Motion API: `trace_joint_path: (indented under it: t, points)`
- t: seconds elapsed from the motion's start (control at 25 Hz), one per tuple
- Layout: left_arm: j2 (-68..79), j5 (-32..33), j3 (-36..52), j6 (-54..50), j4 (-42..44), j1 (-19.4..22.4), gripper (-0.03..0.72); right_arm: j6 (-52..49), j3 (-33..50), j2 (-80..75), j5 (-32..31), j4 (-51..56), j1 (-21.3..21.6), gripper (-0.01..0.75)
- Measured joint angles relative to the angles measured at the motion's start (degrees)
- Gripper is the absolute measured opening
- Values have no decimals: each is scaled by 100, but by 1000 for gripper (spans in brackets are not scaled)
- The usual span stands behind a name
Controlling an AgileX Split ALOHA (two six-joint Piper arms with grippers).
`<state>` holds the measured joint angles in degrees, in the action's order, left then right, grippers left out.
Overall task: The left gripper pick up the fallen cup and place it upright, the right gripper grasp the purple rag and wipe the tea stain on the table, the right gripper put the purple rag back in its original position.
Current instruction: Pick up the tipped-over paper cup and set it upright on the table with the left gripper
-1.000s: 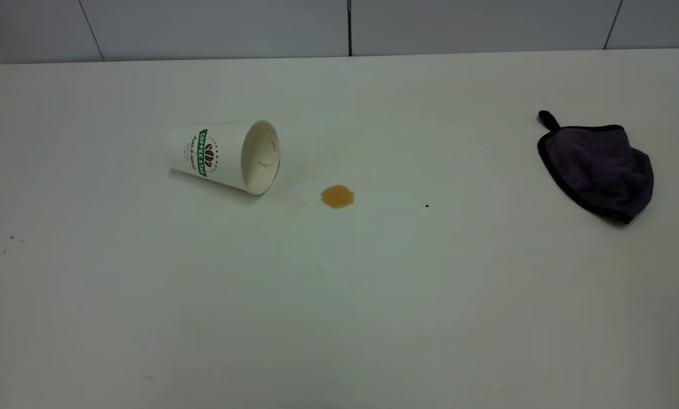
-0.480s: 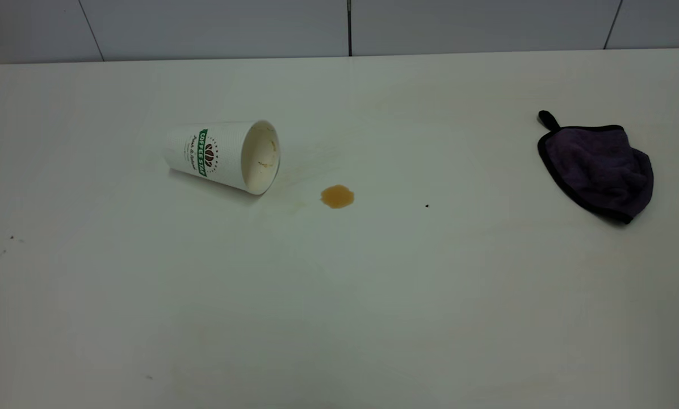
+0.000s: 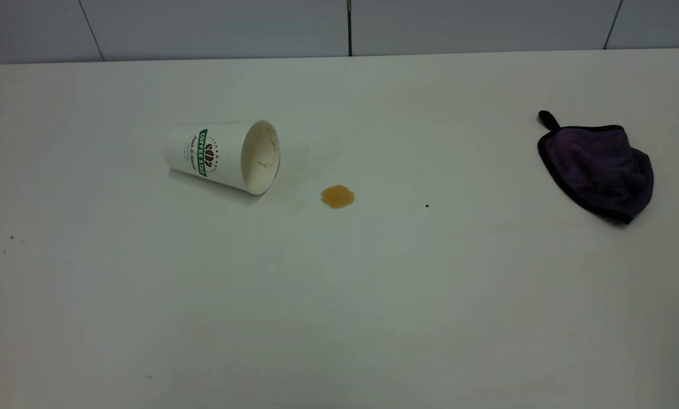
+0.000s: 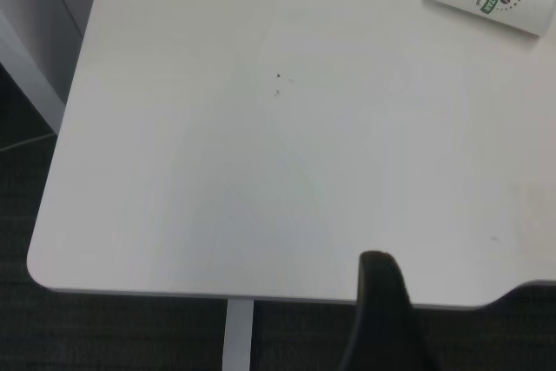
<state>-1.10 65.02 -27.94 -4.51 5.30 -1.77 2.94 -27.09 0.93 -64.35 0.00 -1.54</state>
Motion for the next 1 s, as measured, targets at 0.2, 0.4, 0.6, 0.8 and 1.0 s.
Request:
trace_joint_path:
  t: [0.2,0.4,0.6,0.8,1.0]
  points:
    - [0,0,0,0,0,0,524,0,0,0,0,0,0,239]
    - [0,0,0,0,0,0,524,0,0,0,0,0,0,239]
    - [0,0,0,0,44,0,524,0,0,0,0,0,0,239]
    - [508,0,-40,-62,389,0,524,0,0,0,0,0,0,239]
    - [2005,-382,-527,-370,781,0,524,0,0,0,0,0,0,239]
